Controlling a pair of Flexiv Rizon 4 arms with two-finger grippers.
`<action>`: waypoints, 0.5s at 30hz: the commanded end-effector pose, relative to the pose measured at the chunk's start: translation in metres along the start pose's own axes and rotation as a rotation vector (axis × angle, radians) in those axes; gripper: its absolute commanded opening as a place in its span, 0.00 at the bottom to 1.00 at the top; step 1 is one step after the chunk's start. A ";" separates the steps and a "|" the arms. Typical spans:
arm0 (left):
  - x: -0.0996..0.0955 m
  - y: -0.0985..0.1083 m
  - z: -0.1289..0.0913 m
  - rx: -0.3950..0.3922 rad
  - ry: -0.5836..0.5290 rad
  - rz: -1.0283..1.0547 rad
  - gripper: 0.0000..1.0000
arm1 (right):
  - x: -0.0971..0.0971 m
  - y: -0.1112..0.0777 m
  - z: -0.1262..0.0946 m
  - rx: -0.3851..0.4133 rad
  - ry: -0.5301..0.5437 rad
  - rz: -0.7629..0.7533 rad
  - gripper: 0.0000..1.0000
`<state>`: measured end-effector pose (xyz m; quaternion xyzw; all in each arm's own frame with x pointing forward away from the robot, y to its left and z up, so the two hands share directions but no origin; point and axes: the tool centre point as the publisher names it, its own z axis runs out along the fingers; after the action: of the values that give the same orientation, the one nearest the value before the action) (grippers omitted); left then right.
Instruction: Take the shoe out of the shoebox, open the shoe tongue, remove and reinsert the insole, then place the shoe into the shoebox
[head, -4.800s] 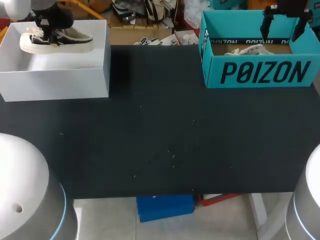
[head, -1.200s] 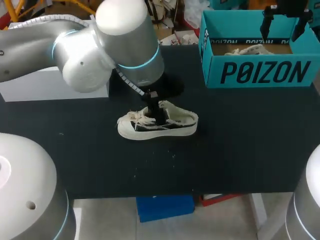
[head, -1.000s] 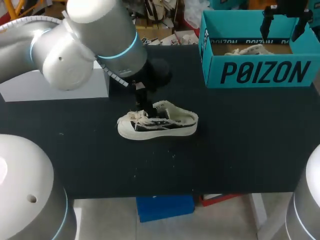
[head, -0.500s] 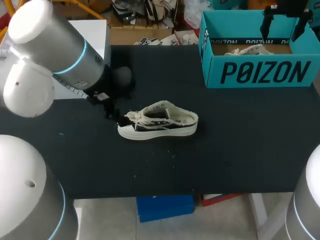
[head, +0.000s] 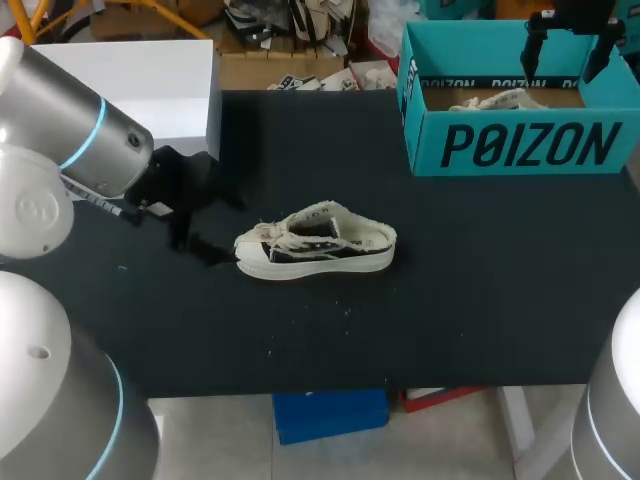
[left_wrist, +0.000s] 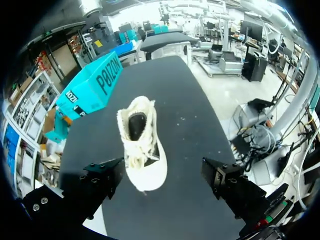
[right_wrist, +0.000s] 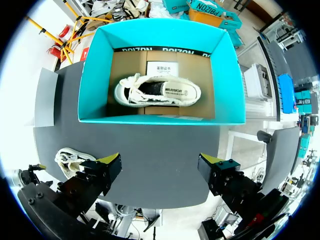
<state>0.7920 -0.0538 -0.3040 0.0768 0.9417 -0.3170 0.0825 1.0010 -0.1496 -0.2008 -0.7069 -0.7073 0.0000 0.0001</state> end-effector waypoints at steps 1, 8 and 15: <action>0.002 0.003 0.001 0.034 -0.005 0.016 1.00 | 0.000 0.000 0.000 0.000 0.000 0.000 1.00; 0.002 0.003 0.001 0.034 -0.005 0.016 1.00 | 0.000 0.000 0.000 0.000 0.000 0.000 1.00; 0.002 0.003 0.001 0.034 -0.005 0.016 1.00 | 0.038 0.031 -0.030 -0.141 -0.076 -0.461 1.00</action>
<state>0.7910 -0.0519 -0.3061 0.0844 0.9355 -0.3323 0.0849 1.0217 -0.1340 -0.1851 -0.6620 -0.7488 -0.0243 -0.0216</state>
